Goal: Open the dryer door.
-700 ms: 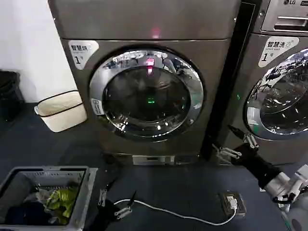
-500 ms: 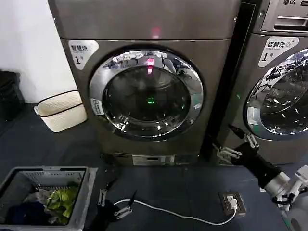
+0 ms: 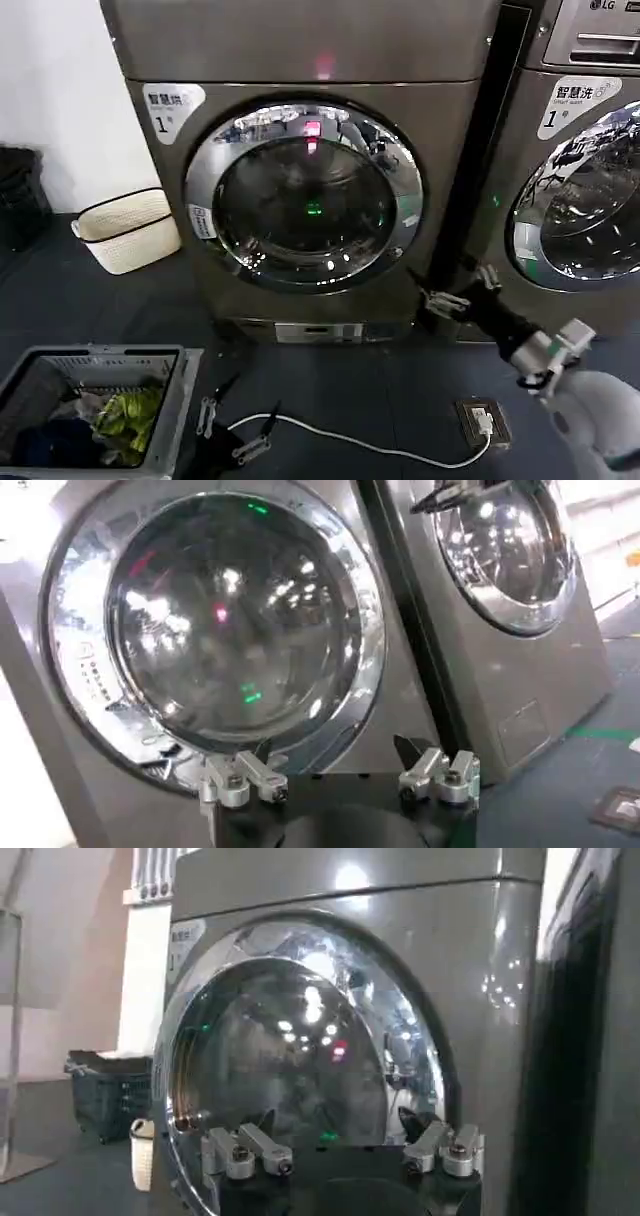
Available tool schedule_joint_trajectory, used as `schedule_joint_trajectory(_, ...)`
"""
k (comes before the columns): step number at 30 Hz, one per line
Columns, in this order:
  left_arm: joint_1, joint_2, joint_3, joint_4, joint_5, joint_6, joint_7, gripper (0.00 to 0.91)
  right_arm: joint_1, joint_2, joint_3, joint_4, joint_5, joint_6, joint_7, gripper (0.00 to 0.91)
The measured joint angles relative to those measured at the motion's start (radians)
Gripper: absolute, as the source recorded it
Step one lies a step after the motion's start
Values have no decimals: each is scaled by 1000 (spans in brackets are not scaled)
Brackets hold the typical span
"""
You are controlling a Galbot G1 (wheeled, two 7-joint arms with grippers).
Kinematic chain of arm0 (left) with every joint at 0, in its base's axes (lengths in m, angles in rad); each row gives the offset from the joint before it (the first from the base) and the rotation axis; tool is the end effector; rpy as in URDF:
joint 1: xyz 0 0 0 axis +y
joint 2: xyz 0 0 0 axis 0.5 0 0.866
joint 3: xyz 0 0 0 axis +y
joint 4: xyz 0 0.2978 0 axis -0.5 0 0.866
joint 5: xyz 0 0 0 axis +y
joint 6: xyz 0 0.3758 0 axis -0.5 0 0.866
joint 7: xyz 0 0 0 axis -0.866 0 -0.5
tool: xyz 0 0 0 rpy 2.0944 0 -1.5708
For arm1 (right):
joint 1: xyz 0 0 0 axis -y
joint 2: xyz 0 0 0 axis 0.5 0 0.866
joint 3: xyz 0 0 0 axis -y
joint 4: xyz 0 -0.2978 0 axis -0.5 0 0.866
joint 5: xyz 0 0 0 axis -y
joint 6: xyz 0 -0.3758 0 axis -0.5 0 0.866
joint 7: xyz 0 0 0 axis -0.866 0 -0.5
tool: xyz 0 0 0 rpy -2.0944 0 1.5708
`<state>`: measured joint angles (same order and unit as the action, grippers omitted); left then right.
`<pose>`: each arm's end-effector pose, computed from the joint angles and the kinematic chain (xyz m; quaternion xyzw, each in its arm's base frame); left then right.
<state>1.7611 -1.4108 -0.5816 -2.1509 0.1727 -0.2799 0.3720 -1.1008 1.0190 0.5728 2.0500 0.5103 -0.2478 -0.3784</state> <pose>0.1797 0.0326 -0.2718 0.2343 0.9558 0.1720 0.0449 0.3274 -0.0793 -0.1152 -0.2815 0.9565 -0.0478 0.0606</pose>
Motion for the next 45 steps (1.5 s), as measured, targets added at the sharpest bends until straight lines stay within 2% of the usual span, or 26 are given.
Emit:
schedule_joint_trajectory(10,7,-4,-3,-12,12,-4,5,907,195,4,-209,-108,0,33,-21,907)
schedule_joint_trajectory(22,9,-19,-3,-20,29,-4,10,907,414,68,-424,-323,-23,126,-44,907)
schedule_joint_trajectory(33,18,-33,-8,-23,36,-10,10,907,572,151,-541,-500,-54,143,-60,907)
schedule_joint_trajectory(45,19,-36,-12,-23,37,-14,10,907,648,247,-603,-614,-102,156,-53,907)
